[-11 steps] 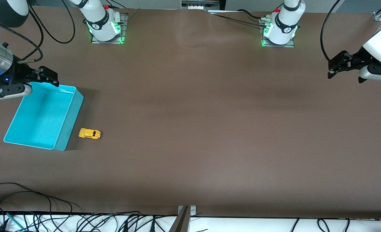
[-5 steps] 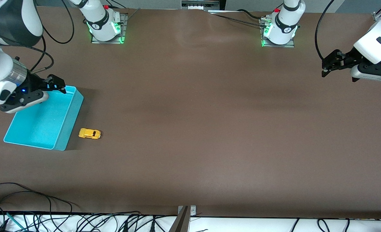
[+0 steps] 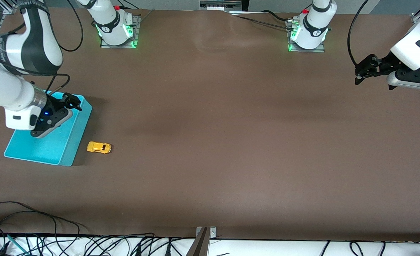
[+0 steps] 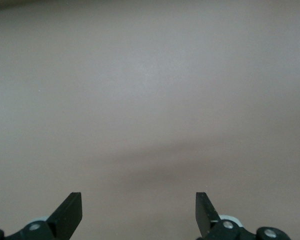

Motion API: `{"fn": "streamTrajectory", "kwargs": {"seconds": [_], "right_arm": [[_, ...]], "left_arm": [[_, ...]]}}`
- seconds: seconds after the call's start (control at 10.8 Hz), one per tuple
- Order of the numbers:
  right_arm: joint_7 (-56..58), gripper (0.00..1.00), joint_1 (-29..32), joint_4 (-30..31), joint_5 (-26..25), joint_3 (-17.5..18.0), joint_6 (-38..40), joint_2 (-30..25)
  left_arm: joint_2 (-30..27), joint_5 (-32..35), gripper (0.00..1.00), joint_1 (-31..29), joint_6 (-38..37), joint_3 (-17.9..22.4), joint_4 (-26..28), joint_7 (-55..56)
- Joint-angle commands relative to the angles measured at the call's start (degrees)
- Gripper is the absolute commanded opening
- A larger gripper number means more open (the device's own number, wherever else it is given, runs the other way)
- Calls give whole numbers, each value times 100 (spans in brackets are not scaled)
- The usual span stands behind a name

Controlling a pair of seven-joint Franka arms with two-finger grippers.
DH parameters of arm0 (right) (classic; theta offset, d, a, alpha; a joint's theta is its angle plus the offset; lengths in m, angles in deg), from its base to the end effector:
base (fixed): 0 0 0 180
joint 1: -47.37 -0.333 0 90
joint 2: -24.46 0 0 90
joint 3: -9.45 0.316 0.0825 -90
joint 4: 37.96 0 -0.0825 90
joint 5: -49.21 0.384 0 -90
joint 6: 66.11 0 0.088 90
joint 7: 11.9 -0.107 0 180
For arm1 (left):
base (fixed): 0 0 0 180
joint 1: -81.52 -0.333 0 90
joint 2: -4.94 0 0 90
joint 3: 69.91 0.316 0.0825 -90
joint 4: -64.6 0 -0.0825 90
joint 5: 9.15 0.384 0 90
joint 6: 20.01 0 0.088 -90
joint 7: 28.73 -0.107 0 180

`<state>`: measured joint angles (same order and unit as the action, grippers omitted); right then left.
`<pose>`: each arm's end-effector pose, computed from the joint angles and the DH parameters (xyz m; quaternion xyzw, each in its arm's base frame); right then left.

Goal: Wind up and store yellow beetle car
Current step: 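Reach the right gripper past the teal bin toward the car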

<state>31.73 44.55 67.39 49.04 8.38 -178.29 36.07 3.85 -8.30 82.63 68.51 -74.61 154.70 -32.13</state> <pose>0.6026 0.0187 0.4114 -0.9215 -0.3861 0.0401 0.0119 0.5434 -0.0541 0.6319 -0.9967 0.0801 0.0041 0.0083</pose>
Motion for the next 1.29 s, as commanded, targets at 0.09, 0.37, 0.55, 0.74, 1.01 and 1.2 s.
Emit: {"fn": "streamTrajectory", "kwargs": {"seconds": [0.09, 0.37, 0.55, 0.74, 1.01, 1.2], "right_arm": [[1206, 100, 45, 442, 35, 28, -1049, 271], [2190, 100, 176, 505, 26, 28, -1902, 754], [2885, 100, 203, 505, 26, 36, -2430, 1088], [3124, 100, 203, 505, 8, 194, -2738, 1326], [3405, 100, 212, 740, 8, 230, -3378, 1529], [3450, 100, 212, 1039, 8, 230, -3880, 1581]], "left_arm": [[-32, 144, 100, 47, -133, -5, -63, 93], [-15, 161, 100, 56, -124, -22, -63, 84], [-15, 161, 100, 48, -133, -22, -63, 76], [-15, 153, 100, 47, -133, -22, -63, 84], [-15, 161, 100, 47, -133, -22, -63, 76], [-15, 179, 100, 47, -133, -40, -63, 76]]}}
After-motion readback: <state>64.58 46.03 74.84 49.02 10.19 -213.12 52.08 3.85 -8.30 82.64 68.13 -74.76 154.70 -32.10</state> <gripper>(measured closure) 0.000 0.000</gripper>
